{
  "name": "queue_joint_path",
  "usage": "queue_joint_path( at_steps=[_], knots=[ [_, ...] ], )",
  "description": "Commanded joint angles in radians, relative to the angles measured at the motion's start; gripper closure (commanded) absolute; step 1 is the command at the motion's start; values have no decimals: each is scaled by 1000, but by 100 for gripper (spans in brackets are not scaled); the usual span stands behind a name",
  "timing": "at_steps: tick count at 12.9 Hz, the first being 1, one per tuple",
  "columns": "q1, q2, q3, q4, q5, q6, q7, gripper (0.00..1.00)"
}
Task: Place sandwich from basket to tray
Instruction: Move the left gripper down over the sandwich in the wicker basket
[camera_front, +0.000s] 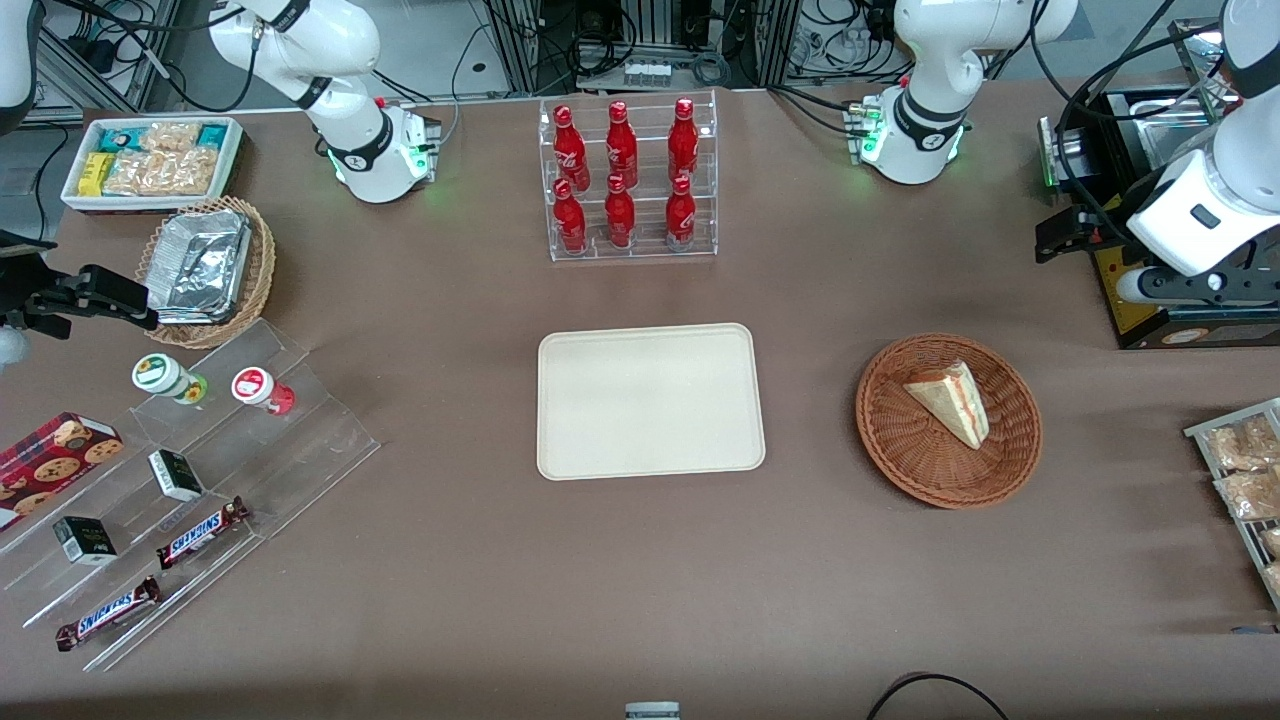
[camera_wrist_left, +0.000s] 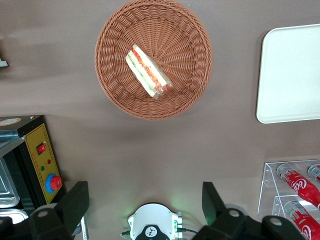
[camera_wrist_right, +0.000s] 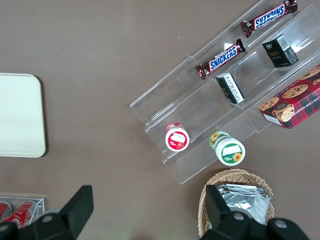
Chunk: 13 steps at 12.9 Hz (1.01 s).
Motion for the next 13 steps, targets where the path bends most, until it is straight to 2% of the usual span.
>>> queue_joint_path(
  at_steps=[1, 6, 13],
  knots=[
    [-11, -8, 5, 9, 0, -16, 0, 0],
    [-11, 11, 5, -21, 3, 38, 2, 0],
    [-6, 15, 8, -259, 6, 289, 0, 0]
  ],
)
